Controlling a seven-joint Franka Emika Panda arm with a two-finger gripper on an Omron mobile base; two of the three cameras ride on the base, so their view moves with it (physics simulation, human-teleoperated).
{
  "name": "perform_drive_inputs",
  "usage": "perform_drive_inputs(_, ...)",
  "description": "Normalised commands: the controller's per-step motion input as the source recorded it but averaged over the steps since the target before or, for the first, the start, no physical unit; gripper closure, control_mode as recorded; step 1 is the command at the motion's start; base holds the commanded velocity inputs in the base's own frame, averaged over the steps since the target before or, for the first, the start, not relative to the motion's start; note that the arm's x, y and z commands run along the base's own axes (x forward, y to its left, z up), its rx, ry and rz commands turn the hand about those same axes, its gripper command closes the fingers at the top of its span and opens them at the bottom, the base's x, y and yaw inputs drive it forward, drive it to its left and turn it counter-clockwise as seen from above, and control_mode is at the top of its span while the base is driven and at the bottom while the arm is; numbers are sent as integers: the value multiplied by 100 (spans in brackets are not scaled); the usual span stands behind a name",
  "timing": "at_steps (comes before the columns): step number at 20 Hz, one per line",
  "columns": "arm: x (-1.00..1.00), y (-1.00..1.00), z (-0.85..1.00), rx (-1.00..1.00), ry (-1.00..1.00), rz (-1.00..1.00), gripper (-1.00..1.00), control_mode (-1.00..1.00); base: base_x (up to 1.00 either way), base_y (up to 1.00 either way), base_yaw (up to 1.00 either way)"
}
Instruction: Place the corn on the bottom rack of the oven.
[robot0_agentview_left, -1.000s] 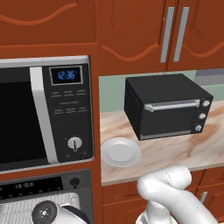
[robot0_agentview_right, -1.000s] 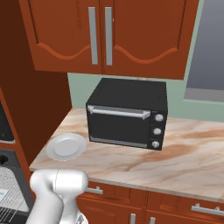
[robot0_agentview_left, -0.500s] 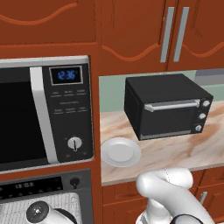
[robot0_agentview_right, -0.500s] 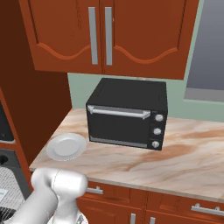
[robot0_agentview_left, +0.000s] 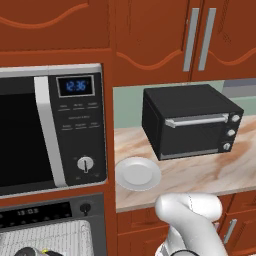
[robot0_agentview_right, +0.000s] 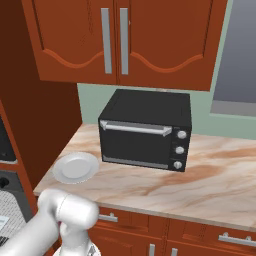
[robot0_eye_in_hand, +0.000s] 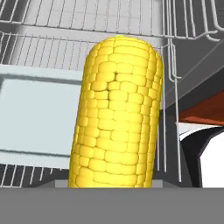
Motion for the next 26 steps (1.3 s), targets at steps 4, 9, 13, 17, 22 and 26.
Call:
perform_drive_inputs(4, 16, 0, -52, -3, 0, -16, 100, -100, 0, 0, 0)
perform_drive_inputs(9, 31, 0, -55, -4, 1, -5, 100, -100, 0, 0, 0)
perform_drive_inputs(13, 38, 11, -64, -7, 2, 0, 100, -100, 0, 0, 0)
perform_drive_inputs(17, 38, 52, -51, 0, 5, 0, 100, -100, 0, 0, 0)
perform_drive_inputs(22, 14, 72, -53, 0, 10, 0, 100, -100, 0, 0, 0)
perform_drive_inputs(26, 1, 46, -48, -1, 5, -1, 100, -100, 0, 0, 0)
